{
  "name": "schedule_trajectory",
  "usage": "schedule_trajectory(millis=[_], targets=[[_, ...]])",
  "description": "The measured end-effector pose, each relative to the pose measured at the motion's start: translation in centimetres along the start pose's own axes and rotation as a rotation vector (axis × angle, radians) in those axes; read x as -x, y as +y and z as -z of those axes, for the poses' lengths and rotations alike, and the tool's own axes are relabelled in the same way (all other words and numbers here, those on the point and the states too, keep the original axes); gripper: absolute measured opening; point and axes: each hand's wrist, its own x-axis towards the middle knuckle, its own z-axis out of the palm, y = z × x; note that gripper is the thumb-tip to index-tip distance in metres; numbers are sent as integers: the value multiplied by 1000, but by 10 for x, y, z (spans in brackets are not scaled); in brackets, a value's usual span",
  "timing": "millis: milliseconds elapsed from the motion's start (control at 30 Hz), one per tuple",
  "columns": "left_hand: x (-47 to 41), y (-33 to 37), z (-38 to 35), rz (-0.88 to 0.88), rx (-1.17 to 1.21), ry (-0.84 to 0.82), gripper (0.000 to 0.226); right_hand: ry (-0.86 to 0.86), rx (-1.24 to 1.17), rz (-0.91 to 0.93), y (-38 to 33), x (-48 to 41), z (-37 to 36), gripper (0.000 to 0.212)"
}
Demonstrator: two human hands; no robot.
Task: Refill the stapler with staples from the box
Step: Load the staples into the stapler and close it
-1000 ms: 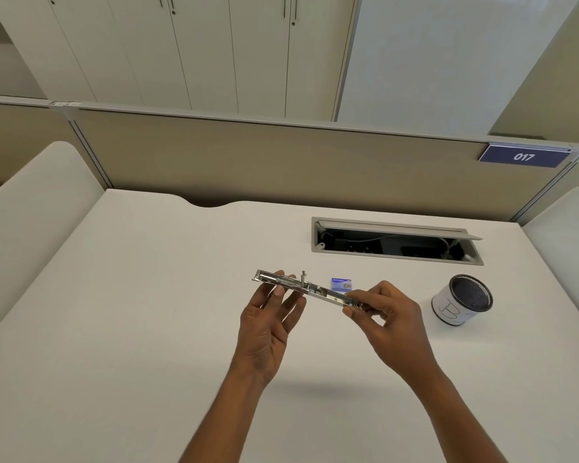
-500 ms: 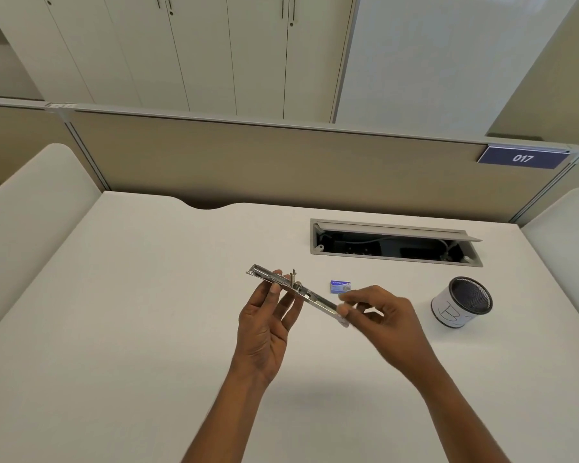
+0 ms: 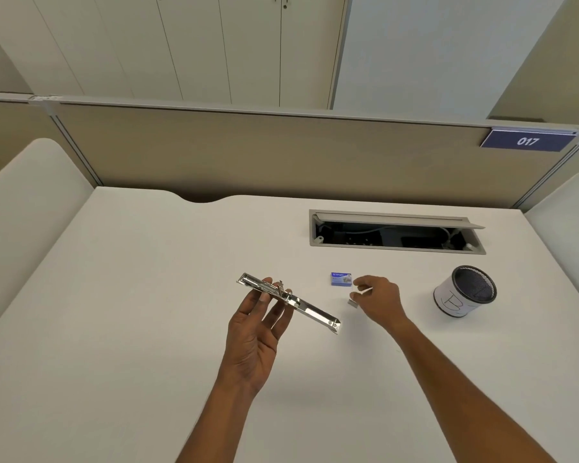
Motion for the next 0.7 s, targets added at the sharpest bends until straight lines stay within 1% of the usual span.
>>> schedule_trajectory(millis=[67,167,333,567,700], targets=[[0,1,2,17,-8,7,28,-19,63,-16,11,-4,-12,36],[-1,0,6,29,-16,19,26,-31,135,-18,23,-7,-25,36],[-3,-2,6,47,-31,24,27,-32,255,44,23,-7,-35,16],[-6,-4,2,69,-27,7,24,-26,318,93,18,-2,-39,25],[-7,-3,-1,69,-24,0,24,-26,352,110,18,4,-43,26]])
